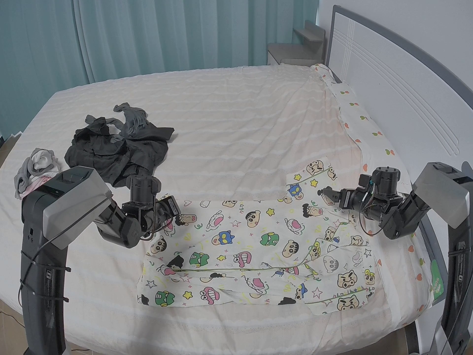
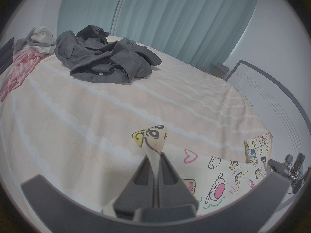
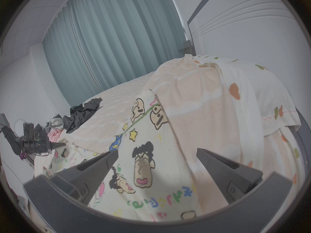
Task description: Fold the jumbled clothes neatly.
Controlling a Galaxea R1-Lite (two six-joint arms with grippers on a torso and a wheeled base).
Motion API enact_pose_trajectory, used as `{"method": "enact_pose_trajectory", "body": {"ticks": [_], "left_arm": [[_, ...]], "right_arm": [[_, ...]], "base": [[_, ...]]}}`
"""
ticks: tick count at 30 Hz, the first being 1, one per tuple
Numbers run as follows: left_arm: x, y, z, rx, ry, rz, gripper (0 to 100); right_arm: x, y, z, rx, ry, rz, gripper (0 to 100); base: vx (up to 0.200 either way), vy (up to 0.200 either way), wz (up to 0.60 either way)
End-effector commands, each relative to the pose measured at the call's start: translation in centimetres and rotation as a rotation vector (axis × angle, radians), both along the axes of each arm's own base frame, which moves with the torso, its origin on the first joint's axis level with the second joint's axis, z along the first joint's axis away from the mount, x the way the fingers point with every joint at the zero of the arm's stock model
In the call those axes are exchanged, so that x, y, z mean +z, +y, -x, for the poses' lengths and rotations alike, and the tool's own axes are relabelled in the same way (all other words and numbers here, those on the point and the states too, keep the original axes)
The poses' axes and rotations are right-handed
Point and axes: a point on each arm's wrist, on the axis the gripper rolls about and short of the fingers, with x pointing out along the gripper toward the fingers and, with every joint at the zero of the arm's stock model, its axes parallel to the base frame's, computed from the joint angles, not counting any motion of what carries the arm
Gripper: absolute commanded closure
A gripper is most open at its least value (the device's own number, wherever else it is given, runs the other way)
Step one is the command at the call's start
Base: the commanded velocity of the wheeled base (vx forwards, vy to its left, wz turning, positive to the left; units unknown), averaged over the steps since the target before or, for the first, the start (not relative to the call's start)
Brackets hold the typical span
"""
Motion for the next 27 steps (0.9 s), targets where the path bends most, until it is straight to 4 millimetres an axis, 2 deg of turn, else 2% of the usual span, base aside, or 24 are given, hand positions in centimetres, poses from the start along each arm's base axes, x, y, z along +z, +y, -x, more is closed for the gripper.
{"method": "enact_pose_trajectory", "body": {"ticks": [1, 12, 13, 19, 27], "left_arm": [[0.3, 0.1, 0.1, 0.003, -0.004, 0.002, 100], [0.2, -0.1, 0.2, -0.001, 0.001, -0.001, 100], [0.1, -0.2, 0.2, -0.003, 0.004, -0.001, 100], [0.1, -0.1, 0.4, -0.003, 0.008, -0.006, 100], [1.2, -0.3, 0.9, 0.017, -0.010, -0.026, 100]], "right_arm": [[-2.1, 0.3, -0.6, 0.011, 0.030, 0.007, 0], [-2.4, 2.0, -0.7, 0.075, 0.022, 0.022, 0], [-2.4, 2.0, -0.7, 0.076, 0.018, 0.026, 100], [-1.9, 1.6, -0.8, 0.070, 0.000, 0.029, 100], [0.4, 0.5, 0.1, 0.097, -0.019, 0.001, 100]], "base": [[0.000, 0.000, 0.00], [0.000, 0.000, 0.00], [0.000, 0.000, 0.00], [0.000, 0.000, 0.00], [0.000, 0.000, 0.00]]}}
